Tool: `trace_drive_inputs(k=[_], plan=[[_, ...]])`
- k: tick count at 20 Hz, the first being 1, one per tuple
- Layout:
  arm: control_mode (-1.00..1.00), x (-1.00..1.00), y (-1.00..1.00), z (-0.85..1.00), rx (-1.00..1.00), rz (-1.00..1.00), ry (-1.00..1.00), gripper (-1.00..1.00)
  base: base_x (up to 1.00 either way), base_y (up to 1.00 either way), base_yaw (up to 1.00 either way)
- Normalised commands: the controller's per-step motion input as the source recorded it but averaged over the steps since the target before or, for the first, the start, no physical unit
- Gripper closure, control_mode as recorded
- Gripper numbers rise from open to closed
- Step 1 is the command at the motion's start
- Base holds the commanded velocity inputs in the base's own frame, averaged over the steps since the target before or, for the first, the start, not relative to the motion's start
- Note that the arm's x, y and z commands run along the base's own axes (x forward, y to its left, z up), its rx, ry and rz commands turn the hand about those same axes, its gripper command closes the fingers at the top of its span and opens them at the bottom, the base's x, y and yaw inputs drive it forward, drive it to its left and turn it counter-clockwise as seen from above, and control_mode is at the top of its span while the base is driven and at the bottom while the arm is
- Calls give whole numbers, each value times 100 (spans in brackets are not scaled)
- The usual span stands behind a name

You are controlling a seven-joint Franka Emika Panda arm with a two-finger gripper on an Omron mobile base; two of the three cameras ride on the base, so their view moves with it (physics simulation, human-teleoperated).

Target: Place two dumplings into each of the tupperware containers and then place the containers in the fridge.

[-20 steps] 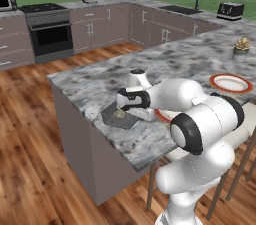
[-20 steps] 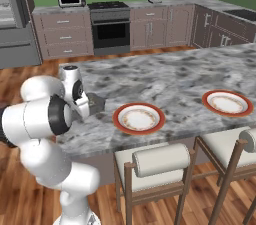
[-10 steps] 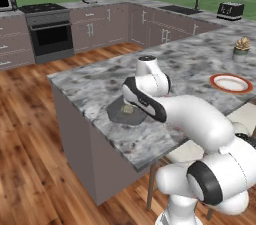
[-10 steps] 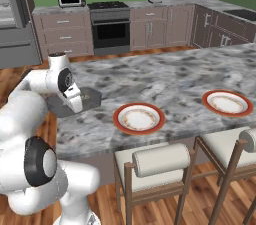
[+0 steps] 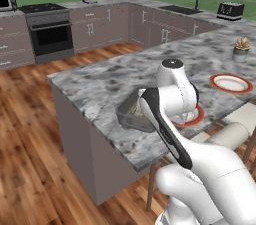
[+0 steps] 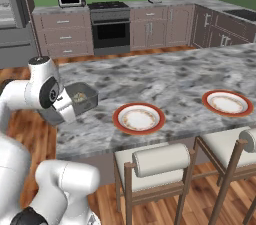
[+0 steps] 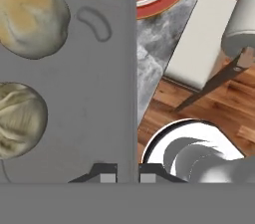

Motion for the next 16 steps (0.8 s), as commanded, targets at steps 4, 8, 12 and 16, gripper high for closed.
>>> trace_drive_inputs(k=[4, 8, 12, 16], plan=[[-100, -76, -10, 71, 3, 2, -1, 100, 0, 0, 0], [-100, -79, -34, 57, 0, 10, 0, 100, 0, 0, 0], [-100, -40, -49, 61, 0, 14, 0, 100, 0, 0, 0], [-100, -14, -27, 52, 0, 10, 3, 100, 0, 0, 0]])
